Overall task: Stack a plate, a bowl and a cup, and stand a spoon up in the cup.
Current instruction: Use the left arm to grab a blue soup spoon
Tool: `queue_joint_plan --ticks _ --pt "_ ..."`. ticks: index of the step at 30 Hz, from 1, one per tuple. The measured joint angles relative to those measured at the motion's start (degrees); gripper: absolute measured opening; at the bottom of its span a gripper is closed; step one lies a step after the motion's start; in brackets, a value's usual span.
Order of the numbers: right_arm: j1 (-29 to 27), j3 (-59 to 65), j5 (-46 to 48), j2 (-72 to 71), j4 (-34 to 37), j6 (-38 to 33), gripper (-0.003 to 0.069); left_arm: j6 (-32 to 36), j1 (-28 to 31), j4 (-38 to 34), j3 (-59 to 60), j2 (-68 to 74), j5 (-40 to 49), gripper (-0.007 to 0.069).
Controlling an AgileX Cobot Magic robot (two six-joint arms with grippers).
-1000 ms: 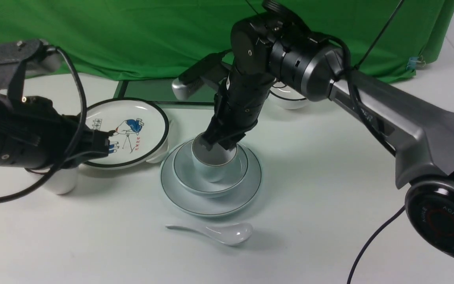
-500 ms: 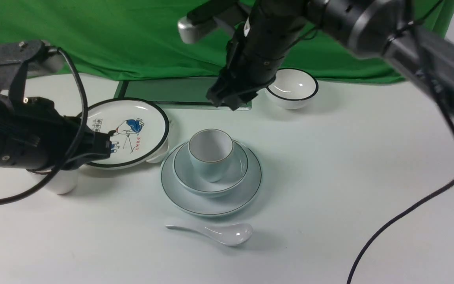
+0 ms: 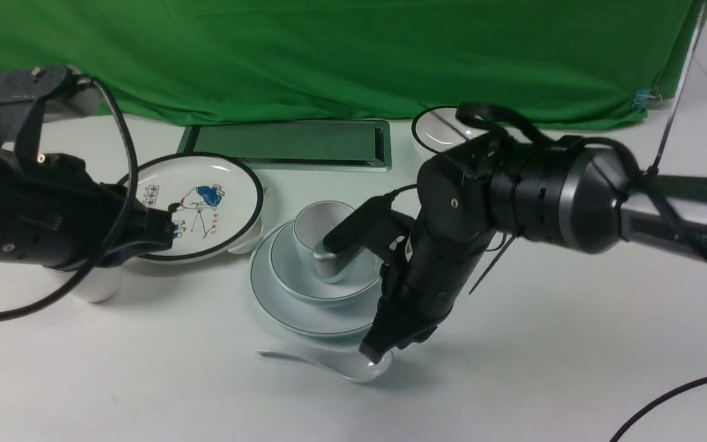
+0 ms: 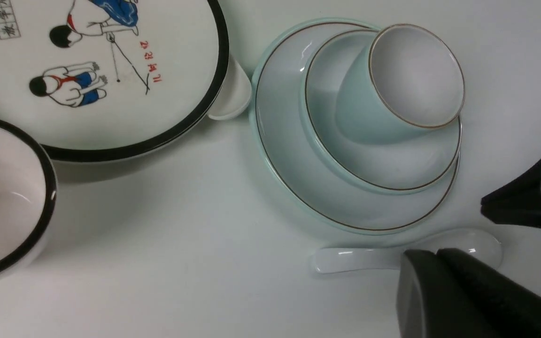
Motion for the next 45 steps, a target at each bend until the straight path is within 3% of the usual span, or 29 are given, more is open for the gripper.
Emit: queue_joint_plan --ticks 13,20,22,24,25,27,28,30,35,39,42,45 --pt "10.3 0.0 -3.6 1.6 1.7 2.0 0.0013 0.0 0.0 0.3 0.0 0.0 0.1 -0.0029" --pt "10.6 0.1 2.6 -1.3 0.6 3.4 0.0025 -0.5 -0.4 0.5 0.0 0.1 3.3 -0.0027" --pt "9.3 0.1 6.5 -5.7 -1.0 3.8 0.005 -2.8 -3.0 2.6 -0.1 0.6 5.6 -0.0016" --pt "7.5 1.2 8.7 -10.4 -2.4 4.0 0.0076 -8.0 -8.4 7.5 -0.1 1.9 7.2 0.0001" --pt "7.3 1.2 8.7 -10.9 -2.4 4.0 0.008 -8.0 -8.4 7.5 -0.1 2.1 7.2 0.0004" --pt "3.9 5.1 9.6 -18.0 -3.9 4.2 0.0109 -20.3 -17.8 18.3 -0.1 4.7 6.1 0.0039" --pt "3.6 5.5 9.7 -18.1 -3.9 4.2 0.0111 -21.4 -18.5 19.2 -0.1 4.9 6.0 0.0043" --pt "-1.1 11.1 8.4 -24.4 -4.4 4.7 0.0121 -35.8 -26.0 29.9 -0.1 9.0 3.7 0.0112" --pt "-9.1 23.5 1.9 -33.4 -4.7 7.2 0.0127 -51.8 -30.5 38.7 -0.9 16.1 -0.5 0.032" --pt "-12.4 31.0 -1.4 -38.3 -4.8 7.5 0.0132 -57.1 -30.5 38.4 -1.5 21.9 -5.9 0.0492" --pt "-12.9 34.9 -3.8 -40.7 -4.8 7.0 0.0136 -57.7 -30.5 36.6 -2.7 26.5 -7.6 0.0549" --pt "-12.9 36.6 -5.2 -41.5 -4.8 6.8 0.0141 -58.1 -30.5 36.2 -3.9 30.4 -6.6 0.0545"
